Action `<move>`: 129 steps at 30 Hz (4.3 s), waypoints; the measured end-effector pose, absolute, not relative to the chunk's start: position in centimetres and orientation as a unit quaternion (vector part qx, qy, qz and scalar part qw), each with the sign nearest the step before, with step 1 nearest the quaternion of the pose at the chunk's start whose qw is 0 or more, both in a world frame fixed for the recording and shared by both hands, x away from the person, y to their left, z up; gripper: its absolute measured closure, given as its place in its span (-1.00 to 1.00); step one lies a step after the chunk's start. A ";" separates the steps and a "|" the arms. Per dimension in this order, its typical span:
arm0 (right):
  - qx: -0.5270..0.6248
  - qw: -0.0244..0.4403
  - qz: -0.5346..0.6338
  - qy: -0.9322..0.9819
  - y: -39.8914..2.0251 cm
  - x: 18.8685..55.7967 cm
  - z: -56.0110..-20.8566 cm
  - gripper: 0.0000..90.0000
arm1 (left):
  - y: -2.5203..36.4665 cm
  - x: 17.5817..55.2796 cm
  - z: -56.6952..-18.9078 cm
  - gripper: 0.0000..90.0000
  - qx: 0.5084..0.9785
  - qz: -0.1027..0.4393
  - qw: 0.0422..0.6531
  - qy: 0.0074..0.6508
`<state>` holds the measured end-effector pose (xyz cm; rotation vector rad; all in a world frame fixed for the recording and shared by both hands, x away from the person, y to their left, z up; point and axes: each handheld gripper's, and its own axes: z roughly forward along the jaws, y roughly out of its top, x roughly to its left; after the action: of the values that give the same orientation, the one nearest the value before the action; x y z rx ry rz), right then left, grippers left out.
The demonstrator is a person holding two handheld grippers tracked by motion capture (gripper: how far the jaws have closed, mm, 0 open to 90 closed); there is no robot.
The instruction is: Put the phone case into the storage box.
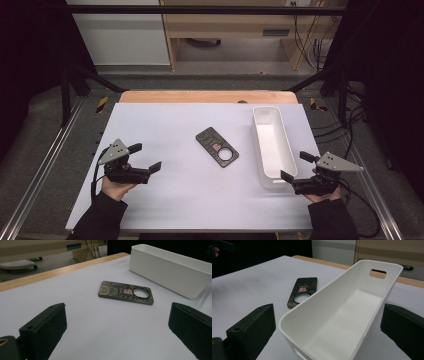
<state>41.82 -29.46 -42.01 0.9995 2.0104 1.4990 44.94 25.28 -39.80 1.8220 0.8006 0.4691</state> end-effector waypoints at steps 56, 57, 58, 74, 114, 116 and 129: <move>0.358 0.211 0.545 0.728 -29.5 41.9 -41.9 -0.99 | 11.4 54.4 -39.9 -0.20 0.782 0.180 0.493 0.336; 0.358 0.211 0.546 0.728 -29.5 41.8 -41.9 -0.99 | 11.2 54.5 -40.0 -0.15 0.782 0.182 0.492 0.337; 0.359 0.211 0.546 0.727 -29.5 41.8 -41.9 -0.99 | 11.0 54.7 -40.0 -0.10 0.782 0.185 0.491 0.337; 0.358 0.208 0.546 0.728 -29.5 41.9 -41.8 -0.99 | 7.9 57.4 -42.0 0.69 0.801 0.198 0.451 0.339; 0.357 0.202 0.541 0.734 -29.4 41.9 -41.9 -0.99 | 4.4 63.4 -47.0 0.98 0.847 0.194 0.356 0.344; 0.358 0.201 0.541 0.734 -29.4 41.9 -41.9 -0.99 | 4.2 63.5 -46.9 0.98 0.849 0.199 0.350 0.341; 0.357 0.200 0.541 0.735 -29.4 41.9 -41.9 -0.99 | 3.9 64.0 -46.9 0.98 0.857 0.207 0.329 0.338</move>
<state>41.92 -29.42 -41.87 0.9976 2.0544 1.5131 64.05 3.87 -46.94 2.2435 0.8843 0.5407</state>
